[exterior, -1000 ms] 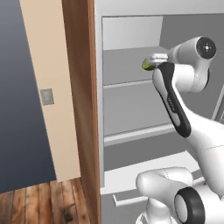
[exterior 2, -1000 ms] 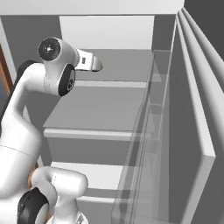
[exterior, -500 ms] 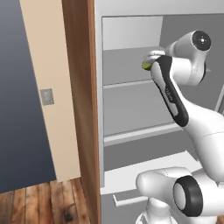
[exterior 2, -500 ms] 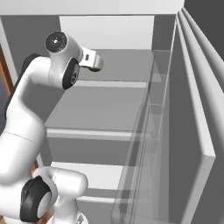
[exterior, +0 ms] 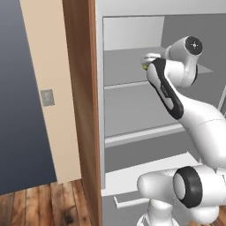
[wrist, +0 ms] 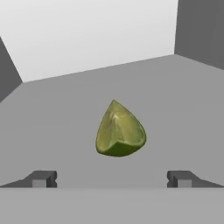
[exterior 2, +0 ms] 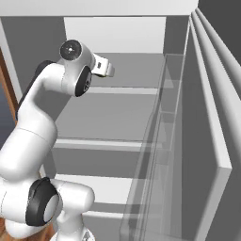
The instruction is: There is a bowl on the dining counter. Grab a lemon wedge from the fridge and place it in the bowl. Then get the liquor bottle and glass cup from the cabinet and place them next to the bowl.
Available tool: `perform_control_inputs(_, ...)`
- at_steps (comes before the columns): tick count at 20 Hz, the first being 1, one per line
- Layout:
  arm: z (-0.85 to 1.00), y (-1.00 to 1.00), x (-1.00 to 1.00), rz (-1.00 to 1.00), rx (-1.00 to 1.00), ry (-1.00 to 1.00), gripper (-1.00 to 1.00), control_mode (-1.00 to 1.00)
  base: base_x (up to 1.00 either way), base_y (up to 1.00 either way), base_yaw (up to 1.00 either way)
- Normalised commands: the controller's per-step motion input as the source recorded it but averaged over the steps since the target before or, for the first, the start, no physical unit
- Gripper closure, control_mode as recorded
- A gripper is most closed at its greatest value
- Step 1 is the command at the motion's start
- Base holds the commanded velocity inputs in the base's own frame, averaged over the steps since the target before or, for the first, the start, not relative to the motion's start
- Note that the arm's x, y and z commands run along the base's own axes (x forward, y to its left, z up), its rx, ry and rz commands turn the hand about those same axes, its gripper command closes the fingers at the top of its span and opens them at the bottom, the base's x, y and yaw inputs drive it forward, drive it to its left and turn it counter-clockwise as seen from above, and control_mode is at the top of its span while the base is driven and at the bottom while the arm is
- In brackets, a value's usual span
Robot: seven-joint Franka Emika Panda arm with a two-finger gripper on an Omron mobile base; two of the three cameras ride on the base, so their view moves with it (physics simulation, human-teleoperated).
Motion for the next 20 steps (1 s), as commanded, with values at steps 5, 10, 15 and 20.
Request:
perform_control_inputs(5,0.0,0.0,0.46,0.0,0.05,0.0,-1.0,-1.0,0.0,0.0,0.0)
perform_control_inputs(10,-0.01,0.0,0.27,0.0,0.03,0.0,-1.0,-1.0,0.0,0.0,0.0)
perform_control_inputs(15,-0.12,0.0,0.17,0.0,0.02,0.0,-1.0,-1.0,0.0,0.0,0.0)
perform_control_inputs(20,-0.22,0.0,0.12,0.0,0.0,0.01,-1.0,-1.0,0.0,0.0,0.0)
